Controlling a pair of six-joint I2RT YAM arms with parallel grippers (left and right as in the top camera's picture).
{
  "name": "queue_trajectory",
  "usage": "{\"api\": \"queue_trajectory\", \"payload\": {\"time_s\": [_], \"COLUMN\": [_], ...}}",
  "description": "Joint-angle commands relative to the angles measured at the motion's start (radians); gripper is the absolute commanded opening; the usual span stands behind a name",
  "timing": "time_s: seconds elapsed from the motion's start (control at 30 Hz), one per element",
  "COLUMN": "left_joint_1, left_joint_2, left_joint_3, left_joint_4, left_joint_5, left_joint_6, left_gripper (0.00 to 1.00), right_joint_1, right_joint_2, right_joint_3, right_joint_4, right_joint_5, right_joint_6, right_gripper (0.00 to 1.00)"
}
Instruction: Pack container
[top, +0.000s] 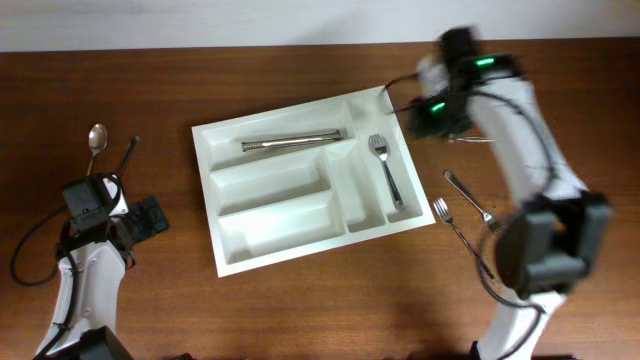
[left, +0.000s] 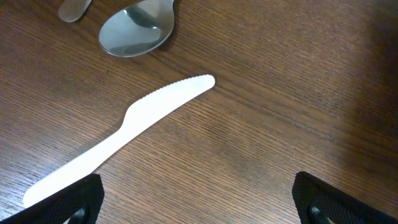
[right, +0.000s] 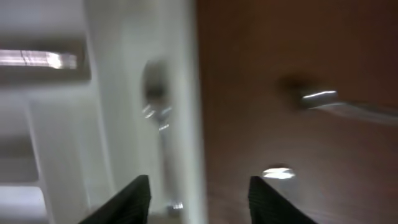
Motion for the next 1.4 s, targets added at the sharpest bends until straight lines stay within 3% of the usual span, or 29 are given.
{"api": "queue_trajectory", "payload": {"time_s": [0.0,0.1,0.23,0.6,0.93,1.37], "left_joint_1": [0.005,0.005,0.005,0.005,0.005,0.005], "left_joint_2": [0.005,0.005,0.005,0.005,0.005,0.005], "left_joint_3": [0.018,0.018,0.018,0.018,0.018,0.018], "left_joint_4": [-0.001,-0.001,-0.001,-0.001,-0.001,-0.001], "left_joint_5": [-0.003,-0.003,-0.003,-0.003,-0.003,-0.003], "left_joint_6": [0.013,0.013,0.013,0.013,0.013,0.013], "left_gripper": [0.99,0.99,0.99,0.99,0.99,0.99], "right_joint_1": [-0.118,-0.201,-0.264,-0.261,-0.261,-0.261], "right_joint_2": [-0.093,-0.082,-0.066,-0.026,-0.026,-0.022], "right_joint_3": [0.034,0.022,-0.047,-0.363,-0.556,-0.595], "right_joint_4": [-0.021,-0.099,-0.116,-0.059,0.114,0.219], "right_joint_5": [0.002,0.031,0.037,0.045,0.141,0.161], "right_joint_6": [-0.115,-0.219,-0.244,-0.424,-0.424,-0.404], "right_gripper": [0.52,0.52,0.52,0.52,0.45,0.39]}}
